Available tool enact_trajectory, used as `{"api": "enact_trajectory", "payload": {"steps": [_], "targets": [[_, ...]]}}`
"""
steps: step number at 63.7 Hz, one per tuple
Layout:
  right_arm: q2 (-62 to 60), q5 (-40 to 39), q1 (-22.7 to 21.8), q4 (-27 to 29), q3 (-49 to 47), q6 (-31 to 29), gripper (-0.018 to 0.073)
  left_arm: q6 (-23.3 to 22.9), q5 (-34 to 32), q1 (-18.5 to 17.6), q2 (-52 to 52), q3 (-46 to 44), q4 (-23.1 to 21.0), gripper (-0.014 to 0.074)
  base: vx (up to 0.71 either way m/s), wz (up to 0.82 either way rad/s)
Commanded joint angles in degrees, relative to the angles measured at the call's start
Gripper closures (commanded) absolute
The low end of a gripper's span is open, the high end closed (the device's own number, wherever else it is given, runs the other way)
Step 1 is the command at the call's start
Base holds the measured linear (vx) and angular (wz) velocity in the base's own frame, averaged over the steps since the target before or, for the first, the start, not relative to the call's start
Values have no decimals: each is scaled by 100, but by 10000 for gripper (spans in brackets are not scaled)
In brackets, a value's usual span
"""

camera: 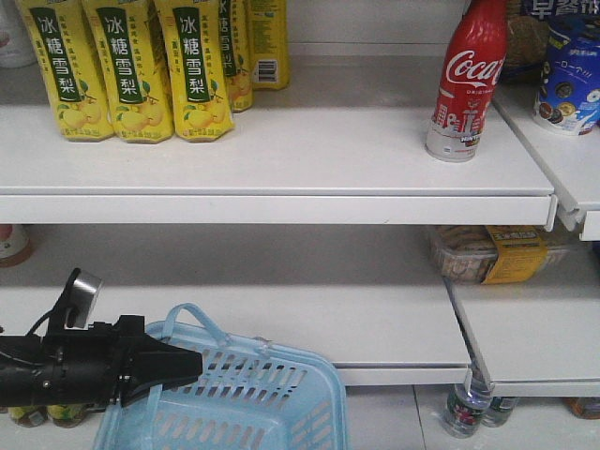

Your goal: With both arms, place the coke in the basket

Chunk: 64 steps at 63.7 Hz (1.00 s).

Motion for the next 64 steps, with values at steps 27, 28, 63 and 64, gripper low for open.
{"api": "enact_trajectory", "payload": {"steps": [27,28,63,64], "targets": [[1765,-53,-15,144,-1190,-79,569,50,443,-14,-208,-106,-444,603,0,0],[1765,-40,-15,144,-1190,-91,569,50,443,-14,-208,-106,-444,603,0,0],[1765,-156,-15,-46,-1211,-262,220,50,436,-14,-208,-106,-443,603,0,0],[1765,-156,-15,-46,-1211,-262,201,50,436,-14,-208,-106,-443,603,0,0]]}}
